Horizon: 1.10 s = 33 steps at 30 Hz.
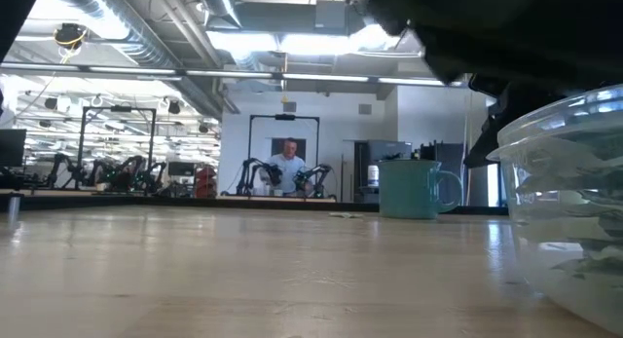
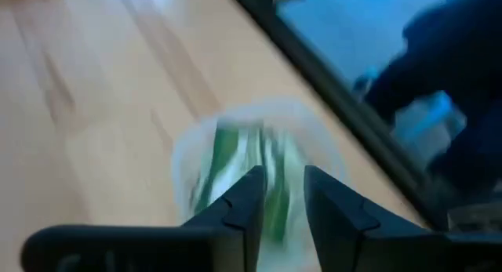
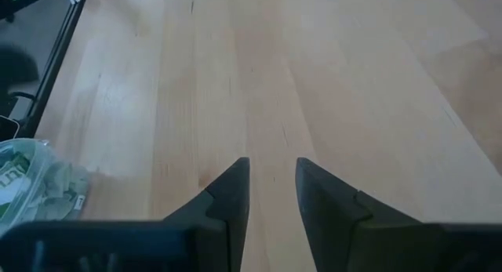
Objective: Pick and place items into bin
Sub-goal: Put the green truvia packet into the transparent bin, then put the light green stevia packet into the transparent bin
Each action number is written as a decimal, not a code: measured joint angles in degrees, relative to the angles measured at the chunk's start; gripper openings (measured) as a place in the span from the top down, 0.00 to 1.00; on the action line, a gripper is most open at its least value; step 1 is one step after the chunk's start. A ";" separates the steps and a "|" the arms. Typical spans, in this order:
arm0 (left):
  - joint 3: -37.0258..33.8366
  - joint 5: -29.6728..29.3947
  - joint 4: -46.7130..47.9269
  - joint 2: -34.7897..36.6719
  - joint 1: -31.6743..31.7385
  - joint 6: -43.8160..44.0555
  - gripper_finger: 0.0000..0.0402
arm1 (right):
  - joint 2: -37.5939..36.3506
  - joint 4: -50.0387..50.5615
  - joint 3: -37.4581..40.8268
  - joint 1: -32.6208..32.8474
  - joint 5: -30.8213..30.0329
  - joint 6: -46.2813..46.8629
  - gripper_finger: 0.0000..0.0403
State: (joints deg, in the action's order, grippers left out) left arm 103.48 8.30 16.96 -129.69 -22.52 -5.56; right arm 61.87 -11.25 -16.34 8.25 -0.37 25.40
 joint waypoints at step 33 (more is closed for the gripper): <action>-48.47 -1.06 -7.09 51.95 18.30 -1.72 0.80 | 0.02 -2.73 -3.16 -0.04 -0.02 -14.30 0.73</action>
State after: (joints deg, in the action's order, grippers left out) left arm 55.01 7.24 9.86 -77.74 -4.22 -7.28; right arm 61.89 -13.98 -19.50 8.21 -0.38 11.11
